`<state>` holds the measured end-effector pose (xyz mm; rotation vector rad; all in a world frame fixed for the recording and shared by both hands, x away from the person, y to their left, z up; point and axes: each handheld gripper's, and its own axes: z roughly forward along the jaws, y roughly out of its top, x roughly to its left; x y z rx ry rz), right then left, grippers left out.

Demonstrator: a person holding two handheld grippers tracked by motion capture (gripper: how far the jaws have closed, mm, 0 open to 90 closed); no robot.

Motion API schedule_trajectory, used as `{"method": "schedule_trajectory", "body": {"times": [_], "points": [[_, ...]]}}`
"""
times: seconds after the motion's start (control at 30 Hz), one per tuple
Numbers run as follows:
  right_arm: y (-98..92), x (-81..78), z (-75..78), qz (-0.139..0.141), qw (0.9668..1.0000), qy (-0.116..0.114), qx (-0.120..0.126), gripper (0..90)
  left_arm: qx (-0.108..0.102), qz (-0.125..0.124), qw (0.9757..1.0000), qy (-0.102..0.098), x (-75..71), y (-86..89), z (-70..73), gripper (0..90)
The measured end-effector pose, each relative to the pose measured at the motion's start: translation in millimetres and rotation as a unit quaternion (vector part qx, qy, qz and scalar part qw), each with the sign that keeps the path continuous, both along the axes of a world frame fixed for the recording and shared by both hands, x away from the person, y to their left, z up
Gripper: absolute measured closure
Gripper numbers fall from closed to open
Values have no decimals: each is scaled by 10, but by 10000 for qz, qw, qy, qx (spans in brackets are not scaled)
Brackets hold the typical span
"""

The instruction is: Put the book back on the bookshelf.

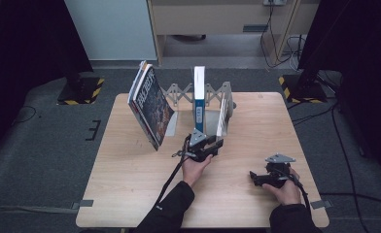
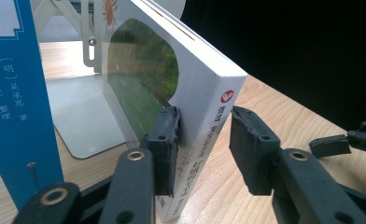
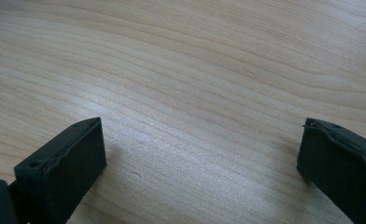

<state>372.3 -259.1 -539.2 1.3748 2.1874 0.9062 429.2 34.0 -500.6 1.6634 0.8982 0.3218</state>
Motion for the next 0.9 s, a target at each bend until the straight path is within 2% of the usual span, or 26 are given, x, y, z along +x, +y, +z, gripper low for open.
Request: {"method": "schedule_trajectory", "body": {"times": [0.23, 0.7, 0.9], "points": [[0, 1, 0, 10, 10000, -6, -4, 13, -98, 7, 9999, 77, 63, -33, 9, 648], [1, 1, 0, 10, 10000, -4, -3, 13, 22, 62, 9997, 219, 321, -154, 57, 645], [1, 1, 0, 16, 10000, -4, -3, 13, 8, 102, 9995, 287, 398, -206, 66, 644]]}}
